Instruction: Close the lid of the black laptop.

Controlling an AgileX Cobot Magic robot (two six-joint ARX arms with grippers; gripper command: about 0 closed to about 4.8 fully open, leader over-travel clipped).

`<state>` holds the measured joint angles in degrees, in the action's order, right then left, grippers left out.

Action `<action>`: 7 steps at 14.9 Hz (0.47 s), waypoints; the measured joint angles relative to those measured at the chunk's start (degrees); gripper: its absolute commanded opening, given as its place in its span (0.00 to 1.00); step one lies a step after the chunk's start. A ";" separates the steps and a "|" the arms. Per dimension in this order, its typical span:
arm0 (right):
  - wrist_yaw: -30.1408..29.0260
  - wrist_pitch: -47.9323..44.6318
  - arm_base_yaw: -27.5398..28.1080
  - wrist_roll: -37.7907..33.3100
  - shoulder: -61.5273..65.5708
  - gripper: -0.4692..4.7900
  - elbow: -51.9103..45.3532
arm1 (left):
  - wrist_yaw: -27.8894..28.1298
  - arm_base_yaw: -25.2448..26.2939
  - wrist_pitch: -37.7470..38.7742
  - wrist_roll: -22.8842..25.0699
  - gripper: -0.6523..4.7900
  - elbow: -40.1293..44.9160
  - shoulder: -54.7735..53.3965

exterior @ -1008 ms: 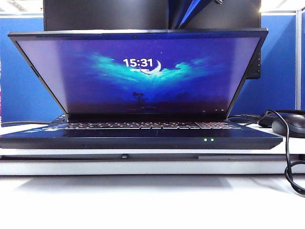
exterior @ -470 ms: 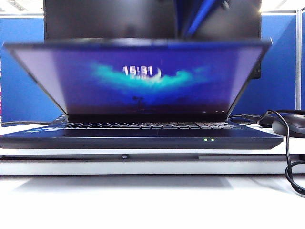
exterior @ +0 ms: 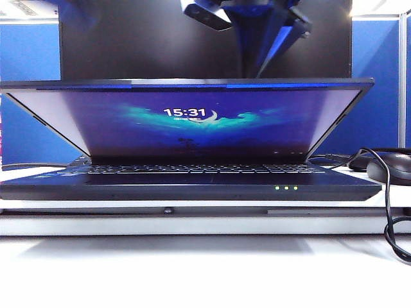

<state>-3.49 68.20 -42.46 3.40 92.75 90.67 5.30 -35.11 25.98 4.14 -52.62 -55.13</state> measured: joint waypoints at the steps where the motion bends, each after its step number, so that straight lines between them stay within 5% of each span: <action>1: -0.02 -0.37 0.00 -0.02 0.02 0.08 -0.04 | 1.86 -0.02 3.34 2.05 0.11 0.00 -2.10; 7: 0.02 -0.42 0.00 -0.15 0.02 0.08 -0.04 | -1.42 -0.04 5.86 3.85 0.11 0.00 -9.18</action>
<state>-3.46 67.79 -42.46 3.25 92.77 90.63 3.88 -35.16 31.83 7.99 -52.62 -64.31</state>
